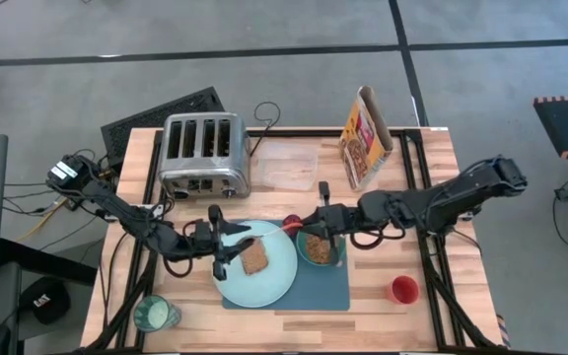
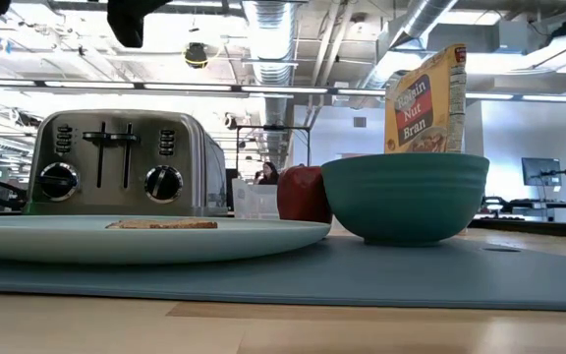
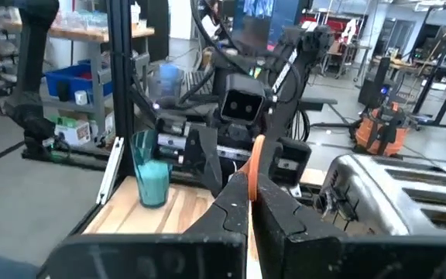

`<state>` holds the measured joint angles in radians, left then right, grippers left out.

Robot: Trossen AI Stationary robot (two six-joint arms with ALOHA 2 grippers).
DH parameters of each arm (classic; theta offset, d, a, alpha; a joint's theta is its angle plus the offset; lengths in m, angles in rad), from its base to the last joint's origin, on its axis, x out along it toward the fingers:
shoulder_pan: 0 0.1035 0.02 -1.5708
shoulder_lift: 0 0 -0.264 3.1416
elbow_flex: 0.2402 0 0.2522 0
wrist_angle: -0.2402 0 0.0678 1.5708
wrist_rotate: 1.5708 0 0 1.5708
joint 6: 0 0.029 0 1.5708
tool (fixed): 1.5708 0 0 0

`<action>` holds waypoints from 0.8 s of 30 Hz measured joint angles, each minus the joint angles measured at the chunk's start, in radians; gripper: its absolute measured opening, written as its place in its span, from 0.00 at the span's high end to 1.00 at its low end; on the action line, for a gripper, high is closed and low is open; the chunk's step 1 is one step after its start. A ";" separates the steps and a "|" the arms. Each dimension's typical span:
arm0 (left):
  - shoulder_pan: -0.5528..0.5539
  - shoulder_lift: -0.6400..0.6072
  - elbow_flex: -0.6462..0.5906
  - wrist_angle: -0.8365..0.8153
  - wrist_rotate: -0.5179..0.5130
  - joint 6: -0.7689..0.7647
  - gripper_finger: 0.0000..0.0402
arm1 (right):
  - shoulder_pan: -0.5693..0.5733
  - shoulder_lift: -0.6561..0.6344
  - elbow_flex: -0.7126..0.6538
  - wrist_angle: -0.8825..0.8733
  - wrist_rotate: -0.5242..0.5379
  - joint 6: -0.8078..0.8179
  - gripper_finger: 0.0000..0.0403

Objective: Arrange a breakfast setting

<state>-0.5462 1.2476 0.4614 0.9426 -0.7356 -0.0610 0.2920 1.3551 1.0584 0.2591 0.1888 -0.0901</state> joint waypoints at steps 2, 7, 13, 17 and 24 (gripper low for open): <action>0.002 0.000 0.000 -0.002 0.026 0.015 0.67 | -0.003 0.017 0.000 0.007 -0.001 -0.001 0.93; 0.003 0.000 0.000 -0.005 0.015 0.042 0.95 | -0.005 0.041 0.000 0.039 0.002 -0.020 0.93; 0.000 -0.005 0.002 -0.050 -0.002 0.049 0.96 | -0.007 0.041 0.000 0.033 -0.002 -0.019 0.90; -0.008 -0.023 0.002 -0.100 -0.018 0.062 0.97 | -0.006 0.041 0.000 0.004 -0.014 -0.010 0.86; -0.010 -0.094 0.001 -0.210 -0.029 0.060 0.98 | -0.007 0.041 0.000 0.003 -0.012 -0.004 0.85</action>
<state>-0.5560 1.1541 0.4625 0.7323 -0.7647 -0.0010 0.2853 1.3956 1.0580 0.2622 0.1770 -0.0944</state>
